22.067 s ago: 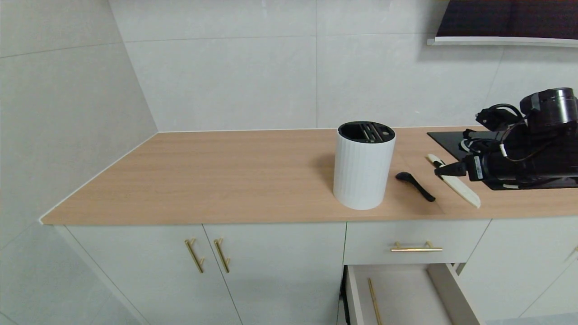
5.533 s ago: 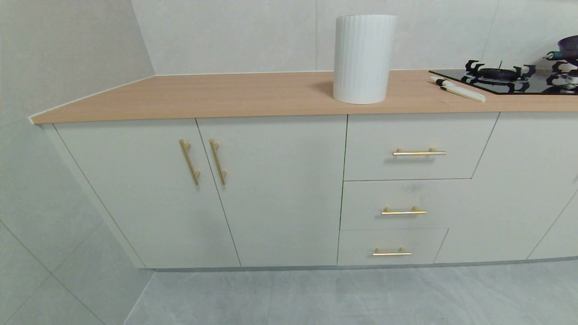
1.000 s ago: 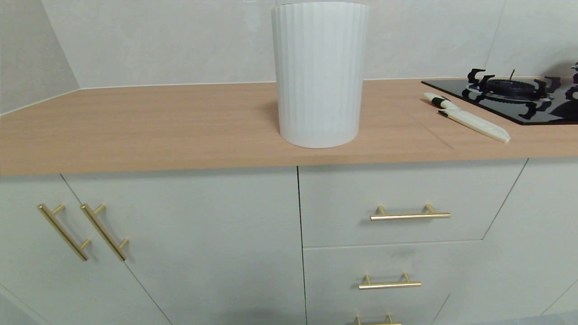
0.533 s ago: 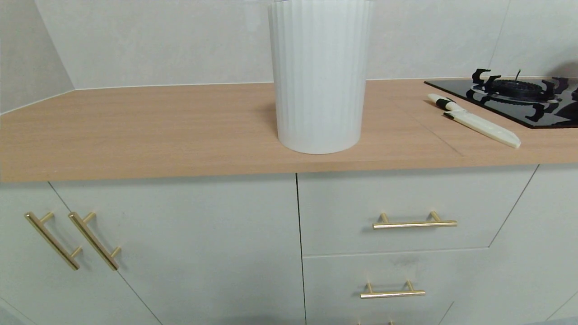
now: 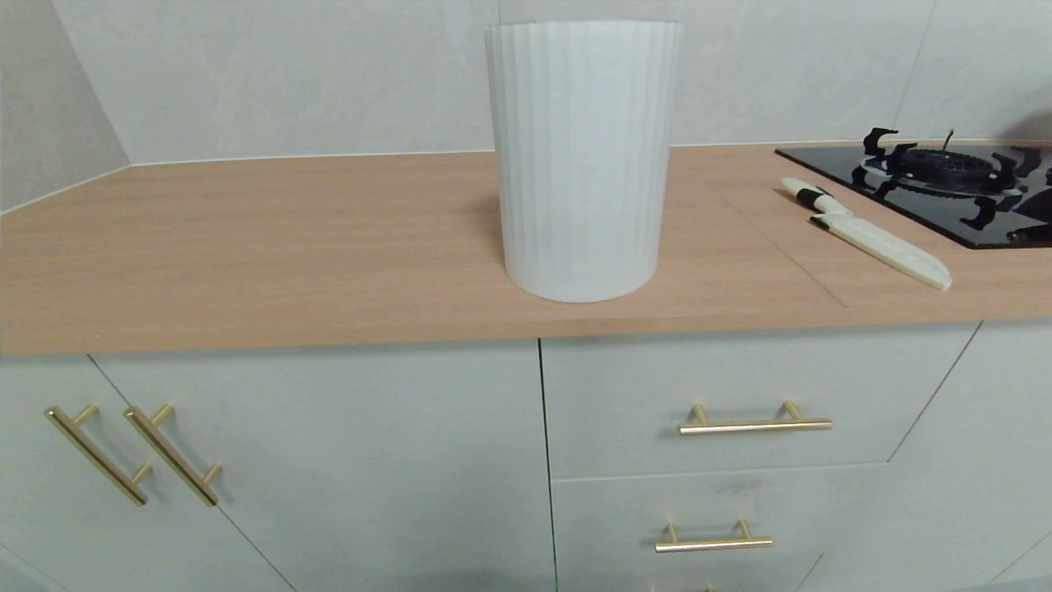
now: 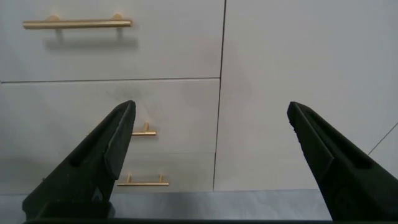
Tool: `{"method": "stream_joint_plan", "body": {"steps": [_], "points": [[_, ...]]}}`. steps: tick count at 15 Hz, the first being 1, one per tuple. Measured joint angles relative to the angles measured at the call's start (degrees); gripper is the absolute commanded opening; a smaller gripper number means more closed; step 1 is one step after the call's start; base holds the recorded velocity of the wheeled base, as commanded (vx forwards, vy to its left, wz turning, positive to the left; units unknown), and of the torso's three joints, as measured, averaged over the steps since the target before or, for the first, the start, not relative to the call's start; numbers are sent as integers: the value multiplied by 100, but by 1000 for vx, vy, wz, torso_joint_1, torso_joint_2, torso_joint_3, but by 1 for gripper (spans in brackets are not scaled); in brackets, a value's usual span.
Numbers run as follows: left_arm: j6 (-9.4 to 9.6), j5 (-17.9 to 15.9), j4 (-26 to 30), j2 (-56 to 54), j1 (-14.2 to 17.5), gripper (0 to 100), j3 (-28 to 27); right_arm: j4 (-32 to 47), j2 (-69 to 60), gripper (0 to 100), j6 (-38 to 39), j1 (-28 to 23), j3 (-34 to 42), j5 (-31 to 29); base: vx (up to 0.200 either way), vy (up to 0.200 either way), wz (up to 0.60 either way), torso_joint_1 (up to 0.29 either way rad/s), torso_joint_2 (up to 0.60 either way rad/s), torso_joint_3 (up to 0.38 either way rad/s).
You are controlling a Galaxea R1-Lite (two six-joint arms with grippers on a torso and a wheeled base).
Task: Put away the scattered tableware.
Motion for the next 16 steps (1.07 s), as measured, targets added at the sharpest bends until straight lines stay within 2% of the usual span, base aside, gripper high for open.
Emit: {"method": "stream_joint_plan", "body": {"steps": [7, 16], "points": [[-2, 0, -10, 0, 0, 100, 0, 2, 0, 100, 0, 0, 0, 0, 0, 0, 0, 110, -482, -340], [0, 1, -10, 0, 0, 100, 0, 2, 0, 100, 0, 0, 0, 0, 0, 0, 0, 176, -486, -311]]}}
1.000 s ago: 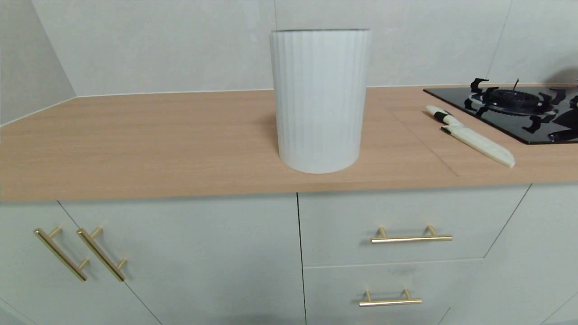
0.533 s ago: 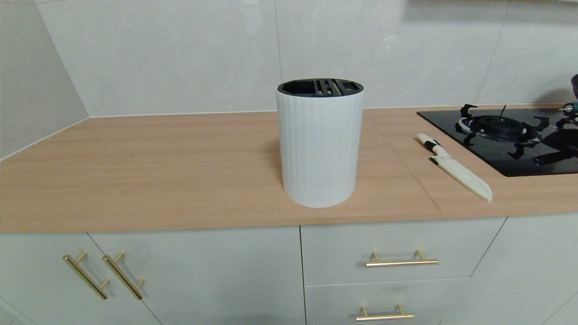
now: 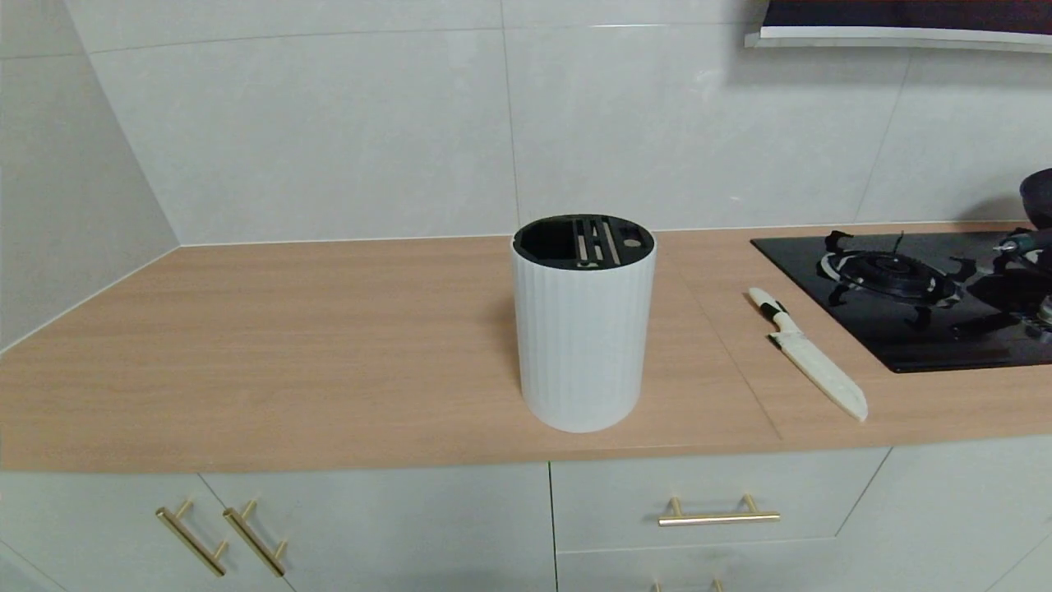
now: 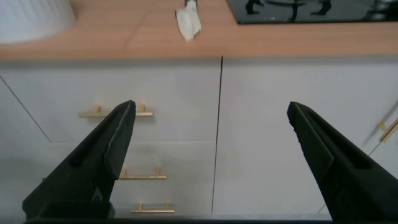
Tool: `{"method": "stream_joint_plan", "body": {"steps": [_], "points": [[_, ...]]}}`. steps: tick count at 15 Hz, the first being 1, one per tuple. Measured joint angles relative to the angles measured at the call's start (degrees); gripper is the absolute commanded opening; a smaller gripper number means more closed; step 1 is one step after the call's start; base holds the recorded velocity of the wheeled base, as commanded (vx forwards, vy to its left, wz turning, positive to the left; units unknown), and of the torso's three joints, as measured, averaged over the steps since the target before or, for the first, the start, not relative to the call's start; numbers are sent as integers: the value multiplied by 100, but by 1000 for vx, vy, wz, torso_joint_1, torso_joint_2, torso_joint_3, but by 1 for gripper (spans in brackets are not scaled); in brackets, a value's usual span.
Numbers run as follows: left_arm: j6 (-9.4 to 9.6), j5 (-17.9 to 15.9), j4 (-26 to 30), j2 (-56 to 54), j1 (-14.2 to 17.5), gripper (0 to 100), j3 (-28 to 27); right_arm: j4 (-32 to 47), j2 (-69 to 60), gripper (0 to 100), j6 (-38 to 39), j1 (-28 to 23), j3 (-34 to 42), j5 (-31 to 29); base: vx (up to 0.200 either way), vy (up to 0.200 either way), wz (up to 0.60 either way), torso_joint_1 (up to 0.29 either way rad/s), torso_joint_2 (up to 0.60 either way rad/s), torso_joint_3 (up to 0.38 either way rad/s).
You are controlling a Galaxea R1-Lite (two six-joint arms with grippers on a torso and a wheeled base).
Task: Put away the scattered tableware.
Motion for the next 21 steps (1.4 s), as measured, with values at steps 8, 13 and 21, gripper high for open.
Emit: {"method": "stream_joint_plan", "body": {"steps": [8, 13, 21], "points": [[-2, -1, 0, 0, 0, 100, 0, -2, 0, 100, 0, 0, 0, -2, 0, 0, 0, 228, -540, -308], [0, 0, 0, 0, 0, 100, 0, -5, 0, 100, 0, 0, 0, 0, 0, 0, 0, 265, -586, -321], [0, -1, 0, 0, 0, 100, 0, -2, 0, 100, 2, 0, 0, -2, 0, 0, 0, 116, -255, -136]]}}
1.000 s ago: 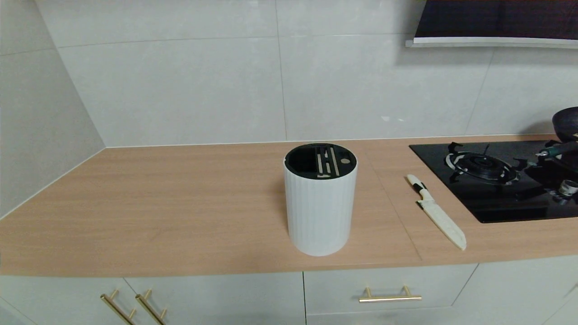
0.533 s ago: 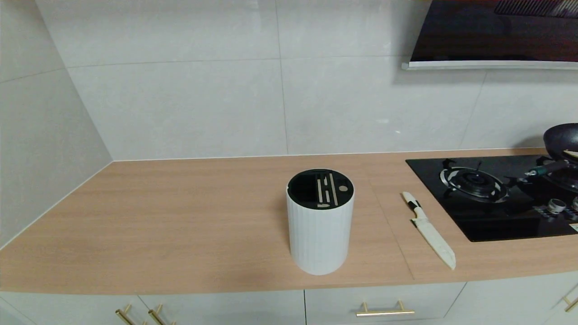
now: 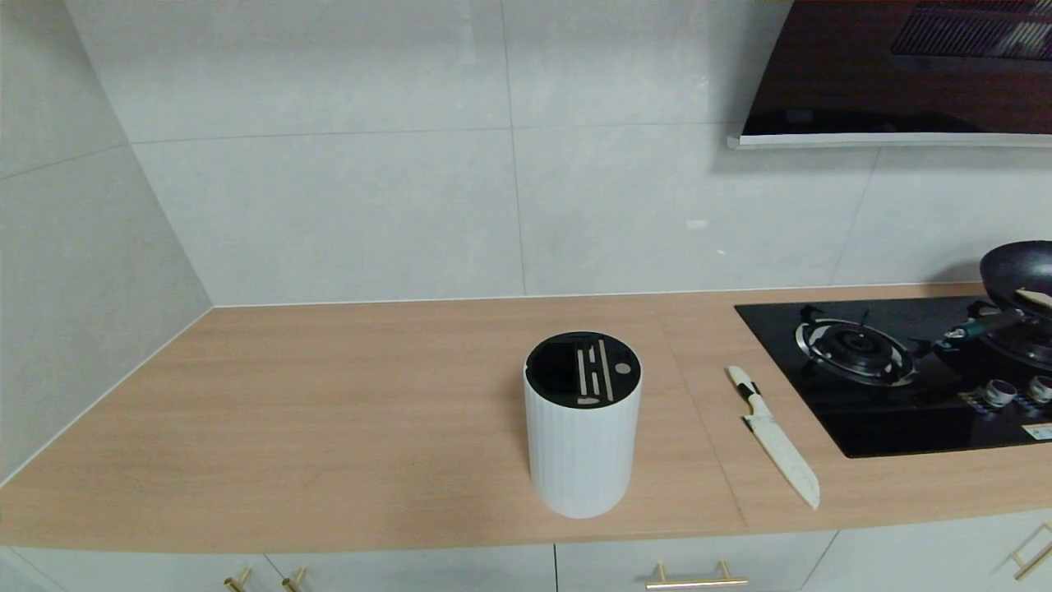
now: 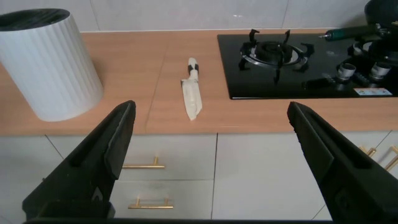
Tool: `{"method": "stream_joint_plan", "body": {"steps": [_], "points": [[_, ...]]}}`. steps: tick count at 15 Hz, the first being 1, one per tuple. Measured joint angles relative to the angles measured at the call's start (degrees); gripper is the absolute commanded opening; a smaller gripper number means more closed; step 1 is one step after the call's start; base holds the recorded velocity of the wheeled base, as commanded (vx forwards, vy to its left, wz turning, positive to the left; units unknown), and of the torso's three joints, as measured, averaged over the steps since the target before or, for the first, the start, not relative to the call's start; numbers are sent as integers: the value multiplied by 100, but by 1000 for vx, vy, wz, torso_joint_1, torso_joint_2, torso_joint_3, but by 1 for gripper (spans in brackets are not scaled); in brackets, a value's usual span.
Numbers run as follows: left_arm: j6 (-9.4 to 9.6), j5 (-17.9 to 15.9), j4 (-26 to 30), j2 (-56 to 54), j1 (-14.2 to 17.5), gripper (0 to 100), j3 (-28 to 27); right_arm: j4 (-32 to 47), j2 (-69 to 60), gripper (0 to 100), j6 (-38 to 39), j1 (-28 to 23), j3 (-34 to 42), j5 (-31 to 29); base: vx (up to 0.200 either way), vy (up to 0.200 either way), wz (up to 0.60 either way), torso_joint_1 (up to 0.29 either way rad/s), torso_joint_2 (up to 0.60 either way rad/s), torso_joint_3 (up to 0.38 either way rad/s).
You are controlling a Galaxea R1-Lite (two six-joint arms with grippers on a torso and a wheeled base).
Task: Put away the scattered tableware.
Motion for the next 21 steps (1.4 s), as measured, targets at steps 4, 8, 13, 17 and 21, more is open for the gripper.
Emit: {"method": "stream_joint_plan", "body": {"steps": [4, 8, 13, 17, 21], "points": [[0, 0, 0, 0, 0, 100, 0, 2, 0, 100, 2, -2, 0, -1, 0, 0, 0, 0, 0, 0], [0, 0, 0, 0, 0, 100, 0, -2, 11, 100, -24, -5, 0, 0, 0, 0, 0, 0, 0, 0], [-9, 1, 0, 0, -2, 100, 0, -4, 455, 100, 158, 48, -813, 202, 0, 0, 0, 0, 0, 0], [-9, 0, 0, 0, 0, 100, 0, -30, 2483, 100, 212, 122, -1929, 462, 0, 0, 0, 0, 0, 0], [-6, 1, 0, 0, 0, 100, 0, -195, 5148, 100, 202, 258, -3183, 544, 0, 0, 0, 0, 0, 0]]}}
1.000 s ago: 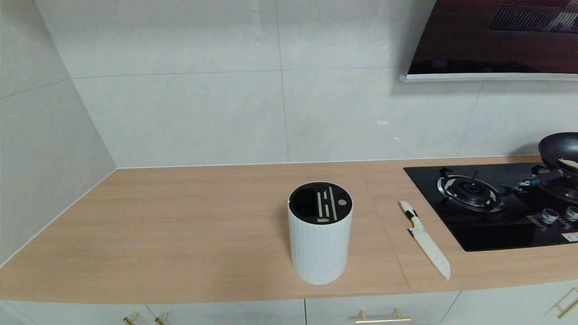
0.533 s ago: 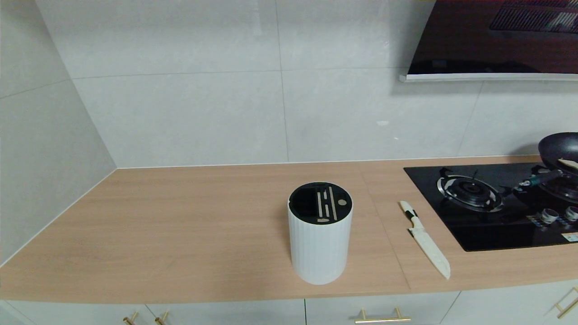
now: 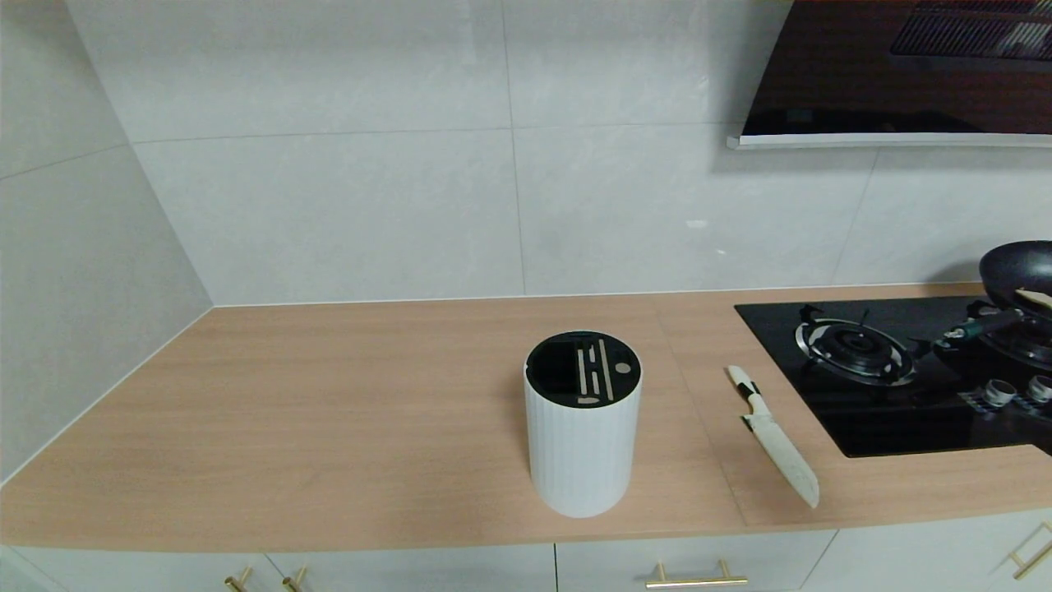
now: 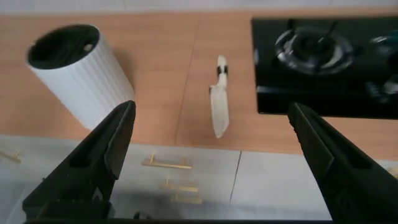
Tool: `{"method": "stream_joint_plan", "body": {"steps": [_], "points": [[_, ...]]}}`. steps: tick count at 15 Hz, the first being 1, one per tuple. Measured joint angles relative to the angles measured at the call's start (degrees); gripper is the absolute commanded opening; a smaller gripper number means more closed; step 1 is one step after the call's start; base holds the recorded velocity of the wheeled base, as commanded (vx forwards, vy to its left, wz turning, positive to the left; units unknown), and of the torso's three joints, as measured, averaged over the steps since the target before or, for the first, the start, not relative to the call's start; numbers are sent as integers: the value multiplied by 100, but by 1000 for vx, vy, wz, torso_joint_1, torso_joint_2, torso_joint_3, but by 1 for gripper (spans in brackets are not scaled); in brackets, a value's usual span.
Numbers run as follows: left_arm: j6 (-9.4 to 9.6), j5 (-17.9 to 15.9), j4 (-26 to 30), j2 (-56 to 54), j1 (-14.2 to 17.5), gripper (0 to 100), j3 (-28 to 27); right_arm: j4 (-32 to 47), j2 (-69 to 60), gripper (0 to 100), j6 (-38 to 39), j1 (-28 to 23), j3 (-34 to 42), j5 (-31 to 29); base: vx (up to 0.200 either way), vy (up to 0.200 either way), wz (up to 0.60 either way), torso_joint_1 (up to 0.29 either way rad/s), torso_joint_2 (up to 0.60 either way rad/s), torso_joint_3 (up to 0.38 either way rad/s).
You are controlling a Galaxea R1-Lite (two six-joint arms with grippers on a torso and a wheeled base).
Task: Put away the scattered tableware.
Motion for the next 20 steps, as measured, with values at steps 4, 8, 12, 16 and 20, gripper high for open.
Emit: {"method": "stream_joint_plan", "body": {"steps": [4, 8, 12, 16, 20], "points": [[6, -1, 0, 0, -2, 100, 0, -255, 2343, 100, -20, 260, -1102, 13, 0, 0, 0, 0, 0, 0], [4, 0, 0, 0, 0, 100, 0, -897, 4088, 100, -89, 364, -1431, 0, 0, 0, 0, 0, 0, 0], [1, -1, 0, 0, 0, 100, 0, -2238, 5744, 100, -317, 461, -1499, -536, 0, 0, 0, 0, 0, 0], [0, 0, 0, 0, 0, 100, 0, -3188, 6938, 100, -432, 494, -1609, -770, 0, 0, 0, 0, 0, 0], [0, 0, 0, 0, -2, 100, 0, -3200, 7531, 100, -443, 478, -2098, -786, 0, 0, 0, 0, 0, 0]]}}
